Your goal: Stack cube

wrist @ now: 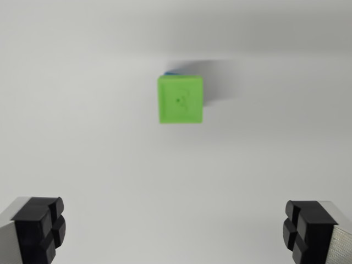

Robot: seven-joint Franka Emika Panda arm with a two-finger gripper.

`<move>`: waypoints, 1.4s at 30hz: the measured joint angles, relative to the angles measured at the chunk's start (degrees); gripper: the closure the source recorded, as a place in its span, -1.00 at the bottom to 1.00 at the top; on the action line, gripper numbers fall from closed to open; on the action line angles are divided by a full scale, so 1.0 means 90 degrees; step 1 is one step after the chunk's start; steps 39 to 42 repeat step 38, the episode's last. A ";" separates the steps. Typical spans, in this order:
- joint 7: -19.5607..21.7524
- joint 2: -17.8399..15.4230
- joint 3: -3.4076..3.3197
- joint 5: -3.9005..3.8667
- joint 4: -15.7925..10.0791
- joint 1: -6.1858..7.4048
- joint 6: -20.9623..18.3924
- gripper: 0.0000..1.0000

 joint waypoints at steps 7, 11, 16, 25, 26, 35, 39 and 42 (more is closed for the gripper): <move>0.0000 -0.0024 0.0000 0.0000 0.0153 0.0000 -0.0177 -1.00; 0.0000 -0.0034 0.0000 0.0000 0.0197 0.0000 -0.0234 -1.00; 0.0000 -0.0033 0.0000 0.0000 0.0208 0.0000 -0.0246 -1.00; 0.0000 -0.0032 0.0000 0.0000 0.0208 0.0000 -0.0246 -1.00; 0.0000 -0.0032 0.0000 0.0000 0.0207 0.0000 -0.0246 -1.00; 0.0000 -0.0032 0.0000 0.0000 0.0207 0.0000 -0.0246 -1.00; 0.0000 -0.0032 0.0000 0.0000 0.0208 0.0000 -0.0246 -1.00; 0.0000 -0.0032 0.0000 0.0000 0.0208 0.0000 -0.0246 -1.00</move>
